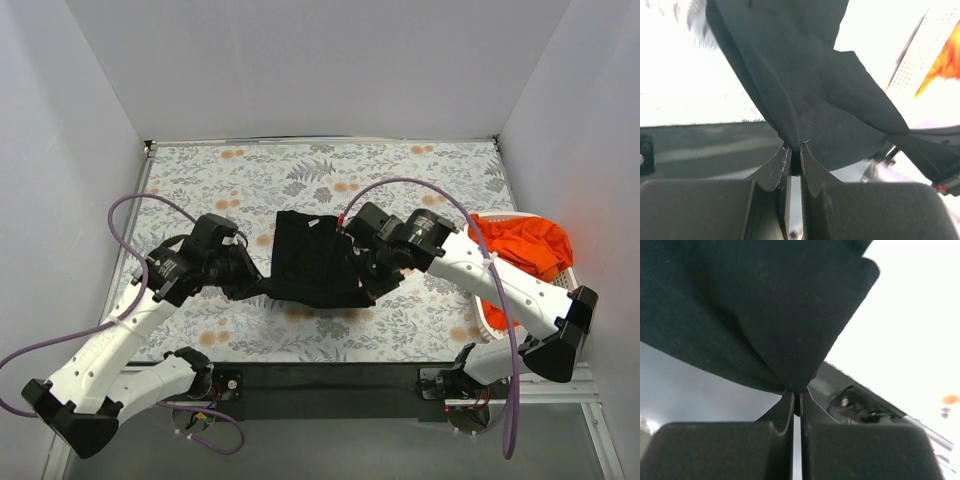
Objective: Fold and stack the t-shirts
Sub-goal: Fold the tshirt
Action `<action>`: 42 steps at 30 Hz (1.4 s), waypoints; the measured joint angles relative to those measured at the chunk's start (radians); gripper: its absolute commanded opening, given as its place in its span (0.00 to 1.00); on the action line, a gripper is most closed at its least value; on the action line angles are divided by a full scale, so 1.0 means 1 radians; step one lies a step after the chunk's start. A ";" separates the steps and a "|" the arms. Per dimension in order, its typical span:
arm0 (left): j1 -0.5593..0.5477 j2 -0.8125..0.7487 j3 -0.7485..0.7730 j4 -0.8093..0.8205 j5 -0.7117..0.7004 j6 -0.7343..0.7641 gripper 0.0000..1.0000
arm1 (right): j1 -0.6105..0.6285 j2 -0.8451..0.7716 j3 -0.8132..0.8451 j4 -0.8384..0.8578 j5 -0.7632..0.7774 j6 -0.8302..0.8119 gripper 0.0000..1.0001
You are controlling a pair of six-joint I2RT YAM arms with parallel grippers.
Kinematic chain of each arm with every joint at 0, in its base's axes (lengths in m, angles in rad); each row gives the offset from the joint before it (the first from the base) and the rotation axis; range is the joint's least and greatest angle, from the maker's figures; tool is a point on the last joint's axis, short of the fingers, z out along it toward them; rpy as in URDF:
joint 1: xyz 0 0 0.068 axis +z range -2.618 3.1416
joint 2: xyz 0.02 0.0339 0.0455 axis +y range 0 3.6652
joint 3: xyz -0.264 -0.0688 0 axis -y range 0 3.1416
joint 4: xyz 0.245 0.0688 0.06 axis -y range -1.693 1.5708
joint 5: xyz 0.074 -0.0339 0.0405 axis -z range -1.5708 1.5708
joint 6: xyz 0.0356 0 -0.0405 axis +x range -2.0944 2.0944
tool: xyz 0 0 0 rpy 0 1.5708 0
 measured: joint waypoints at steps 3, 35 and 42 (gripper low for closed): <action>0.000 0.065 0.073 0.014 -0.079 -0.007 0.00 | -0.069 0.030 0.083 -0.029 0.039 -0.036 0.01; 0.234 0.365 0.091 0.402 -0.168 0.071 0.00 | -0.420 0.340 0.306 0.121 -0.256 -0.274 0.01; 0.238 0.246 0.034 0.416 -0.155 0.073 0.00 | -0.420 0.275 0.122 0.218 -0.427 -0.256 0.01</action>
